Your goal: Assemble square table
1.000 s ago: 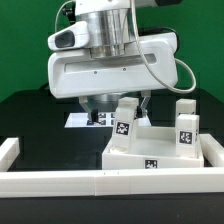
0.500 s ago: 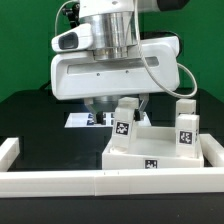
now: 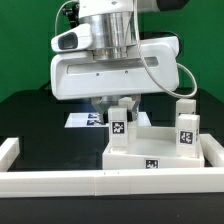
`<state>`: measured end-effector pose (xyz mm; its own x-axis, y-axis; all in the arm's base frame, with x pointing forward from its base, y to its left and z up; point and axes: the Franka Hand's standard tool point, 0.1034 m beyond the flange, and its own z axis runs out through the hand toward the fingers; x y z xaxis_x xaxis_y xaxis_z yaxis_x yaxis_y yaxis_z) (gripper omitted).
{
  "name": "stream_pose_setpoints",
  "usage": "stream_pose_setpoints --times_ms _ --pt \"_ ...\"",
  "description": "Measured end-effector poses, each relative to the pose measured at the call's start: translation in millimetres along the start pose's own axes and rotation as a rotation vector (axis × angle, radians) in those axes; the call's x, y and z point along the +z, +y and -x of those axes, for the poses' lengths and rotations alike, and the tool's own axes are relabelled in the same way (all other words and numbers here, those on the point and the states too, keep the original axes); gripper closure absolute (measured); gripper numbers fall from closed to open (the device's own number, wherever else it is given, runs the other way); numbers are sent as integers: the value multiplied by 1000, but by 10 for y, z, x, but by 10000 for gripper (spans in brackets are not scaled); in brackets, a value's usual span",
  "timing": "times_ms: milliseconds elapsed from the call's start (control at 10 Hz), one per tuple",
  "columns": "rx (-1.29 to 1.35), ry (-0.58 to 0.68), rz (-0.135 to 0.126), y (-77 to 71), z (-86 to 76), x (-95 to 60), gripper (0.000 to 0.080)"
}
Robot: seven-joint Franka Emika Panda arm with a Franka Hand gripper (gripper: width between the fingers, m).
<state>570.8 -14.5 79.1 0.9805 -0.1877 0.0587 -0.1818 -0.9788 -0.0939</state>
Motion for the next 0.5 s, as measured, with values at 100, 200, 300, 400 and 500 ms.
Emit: stream_pose_setpoints --times_ms 100,200,300,400,500 --pt "0 0 0 2 0 0 509" --pt "19 0 -1 0 0 0 509" --pt "138 2 -2 -4 0 2 509" --pt "286 15 1 -7 1 8 509" --pt "349 20 0 -27 0 10 508"
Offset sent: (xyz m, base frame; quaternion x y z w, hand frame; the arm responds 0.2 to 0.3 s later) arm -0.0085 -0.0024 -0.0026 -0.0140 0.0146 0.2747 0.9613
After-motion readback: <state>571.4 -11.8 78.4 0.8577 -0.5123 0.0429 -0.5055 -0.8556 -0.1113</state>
